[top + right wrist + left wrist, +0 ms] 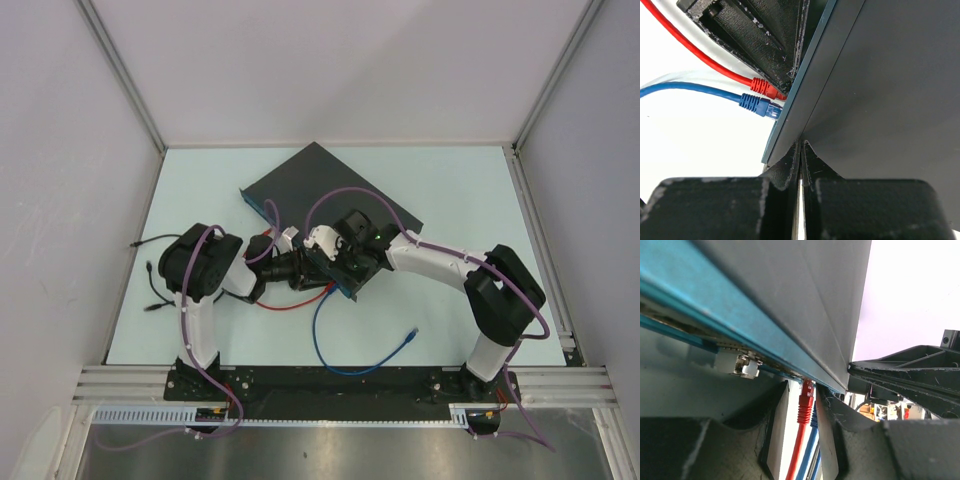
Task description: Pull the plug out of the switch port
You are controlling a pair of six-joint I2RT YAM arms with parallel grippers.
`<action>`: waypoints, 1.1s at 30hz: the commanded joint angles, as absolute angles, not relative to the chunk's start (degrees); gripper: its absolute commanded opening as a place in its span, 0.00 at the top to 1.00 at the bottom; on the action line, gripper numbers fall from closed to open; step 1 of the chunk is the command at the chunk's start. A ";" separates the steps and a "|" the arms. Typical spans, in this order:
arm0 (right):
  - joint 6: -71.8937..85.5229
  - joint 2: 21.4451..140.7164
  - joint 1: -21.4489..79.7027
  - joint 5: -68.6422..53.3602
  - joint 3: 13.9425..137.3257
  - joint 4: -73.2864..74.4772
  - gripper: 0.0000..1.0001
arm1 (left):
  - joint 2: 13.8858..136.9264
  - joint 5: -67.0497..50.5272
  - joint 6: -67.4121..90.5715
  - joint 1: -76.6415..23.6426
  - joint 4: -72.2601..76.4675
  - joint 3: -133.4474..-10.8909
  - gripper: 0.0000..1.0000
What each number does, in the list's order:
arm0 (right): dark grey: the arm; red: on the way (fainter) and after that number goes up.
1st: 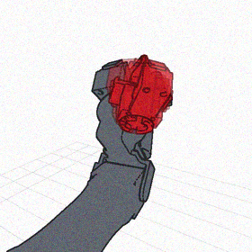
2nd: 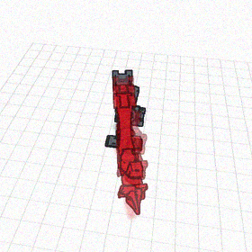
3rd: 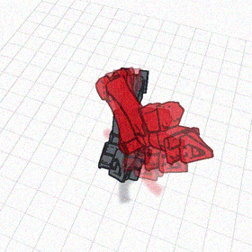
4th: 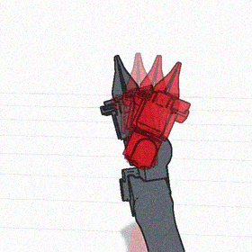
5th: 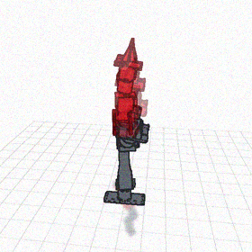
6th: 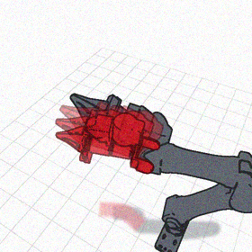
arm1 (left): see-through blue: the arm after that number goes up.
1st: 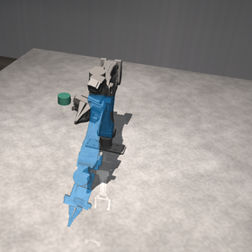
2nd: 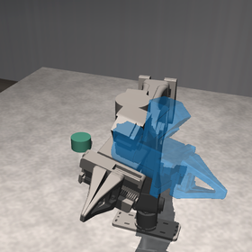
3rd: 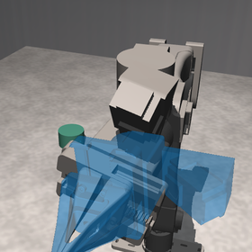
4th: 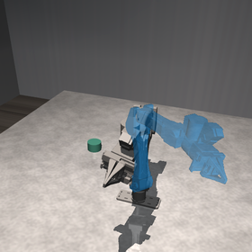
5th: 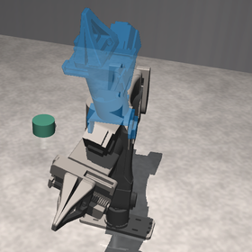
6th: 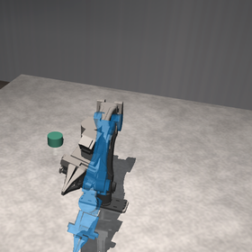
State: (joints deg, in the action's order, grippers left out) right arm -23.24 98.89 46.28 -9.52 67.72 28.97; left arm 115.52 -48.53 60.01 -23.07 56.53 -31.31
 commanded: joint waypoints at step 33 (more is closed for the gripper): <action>-24.17 100.63 47.29 -9.23 67.68 29.80 0.95 | 118.65 -50.36 55.99 -25.40 53.26 -33.49 0.68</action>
State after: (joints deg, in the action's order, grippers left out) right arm -24.14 98.91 46.65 -8.03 67.72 28.77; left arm 116.53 -51.29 58.43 -23.70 58.39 -32.23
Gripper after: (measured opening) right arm 0.046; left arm 0.330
